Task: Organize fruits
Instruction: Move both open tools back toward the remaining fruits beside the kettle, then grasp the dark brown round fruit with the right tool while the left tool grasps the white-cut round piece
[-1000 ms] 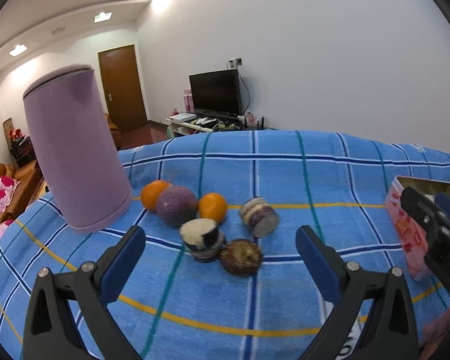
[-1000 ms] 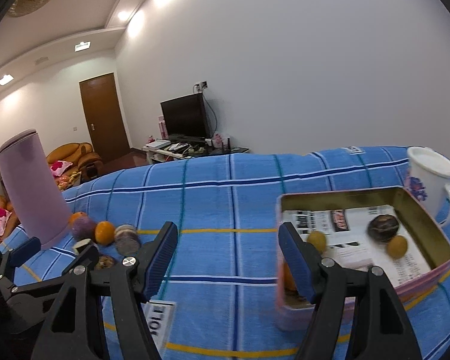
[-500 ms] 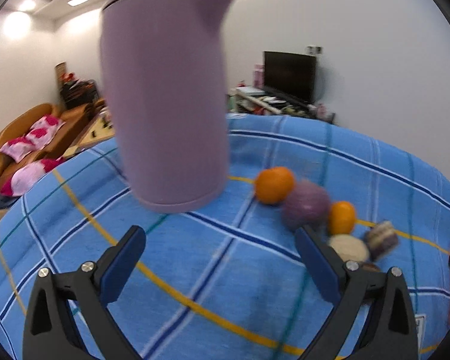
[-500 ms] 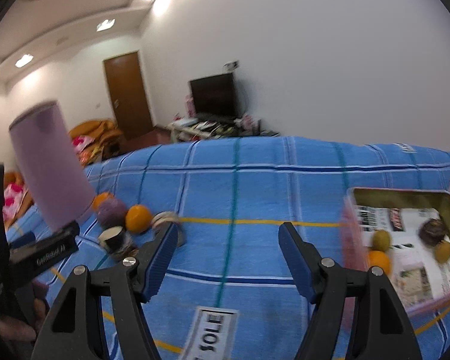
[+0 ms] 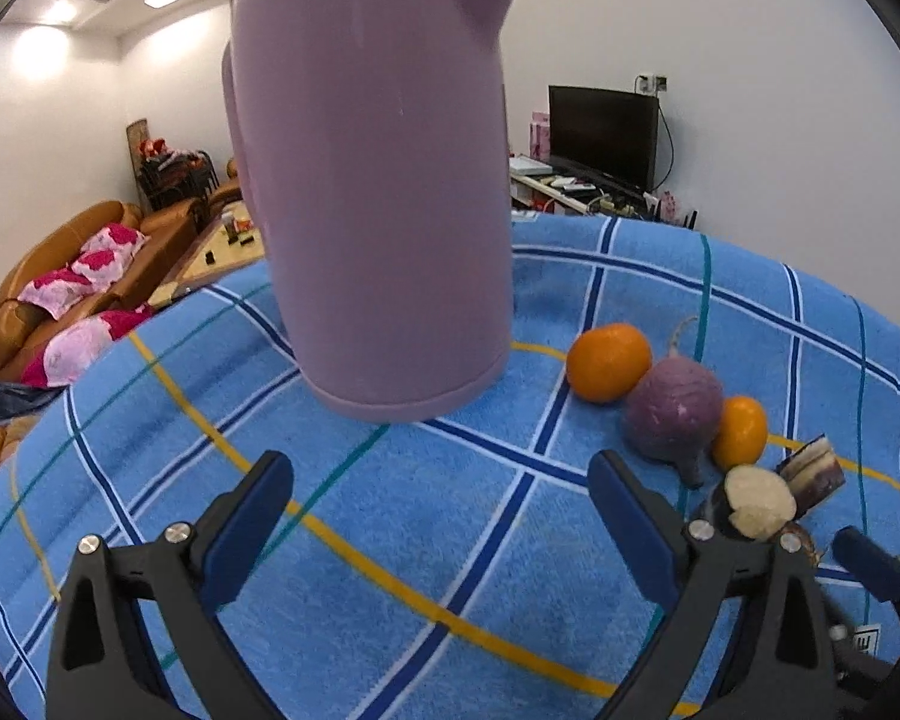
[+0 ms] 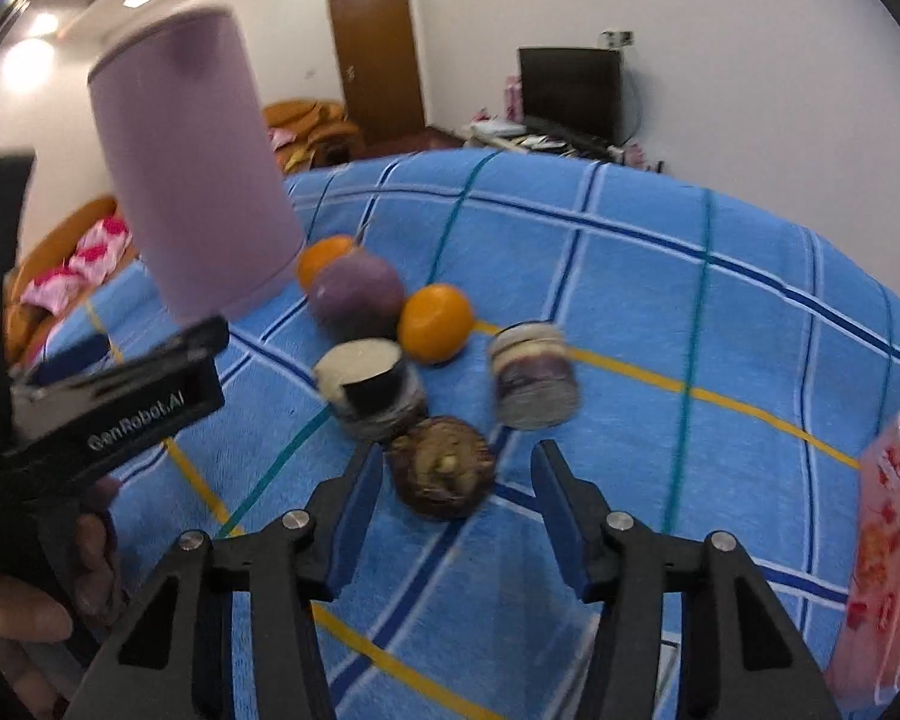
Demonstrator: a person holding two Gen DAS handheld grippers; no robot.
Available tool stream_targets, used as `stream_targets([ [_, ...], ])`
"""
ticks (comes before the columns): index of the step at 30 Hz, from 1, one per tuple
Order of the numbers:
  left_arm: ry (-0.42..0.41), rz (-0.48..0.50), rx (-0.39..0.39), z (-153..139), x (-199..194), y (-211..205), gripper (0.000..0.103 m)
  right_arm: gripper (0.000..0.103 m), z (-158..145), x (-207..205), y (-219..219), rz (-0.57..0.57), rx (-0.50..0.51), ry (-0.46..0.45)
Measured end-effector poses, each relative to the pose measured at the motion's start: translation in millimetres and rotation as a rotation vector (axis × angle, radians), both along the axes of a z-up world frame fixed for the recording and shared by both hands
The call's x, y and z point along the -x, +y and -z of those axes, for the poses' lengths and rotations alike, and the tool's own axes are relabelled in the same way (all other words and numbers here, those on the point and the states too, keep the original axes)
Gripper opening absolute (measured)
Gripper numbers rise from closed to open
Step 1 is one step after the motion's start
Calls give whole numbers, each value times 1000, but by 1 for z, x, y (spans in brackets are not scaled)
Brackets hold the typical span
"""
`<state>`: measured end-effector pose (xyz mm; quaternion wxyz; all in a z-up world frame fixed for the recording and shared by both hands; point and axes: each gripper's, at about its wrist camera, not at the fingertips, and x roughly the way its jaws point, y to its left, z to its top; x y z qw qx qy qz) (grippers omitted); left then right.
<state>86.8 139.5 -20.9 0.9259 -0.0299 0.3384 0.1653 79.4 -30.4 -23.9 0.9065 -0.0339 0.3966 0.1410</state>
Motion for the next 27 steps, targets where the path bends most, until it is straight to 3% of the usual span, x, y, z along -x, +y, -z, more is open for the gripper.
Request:
stream_targets([
  [2,-3,3,-11,-1,0,-1,100,53,2,-5,4,5,22,13],
  [5,1,10,-6,-2,0,-1,100,44,9,-15,9,4,30,59],
  [12,-7,32,15,-5,2,0,100,42,8,-13,8,2,41,58],
  [16,-66,108,24,-13,9,-9,100,42,-5,12,-13,60,15,-34],
  [20,-129,265,75,-20,16,-27,100,42,-22,42,-51,189,12,-165],
  [24,-133,386,77,-18,19,-48,100,42,-33,69,-83,305,15,-275],
  [27,-119,440,68,-17,19,-60,100,42,-36,75,-90,332,22,-301],
])
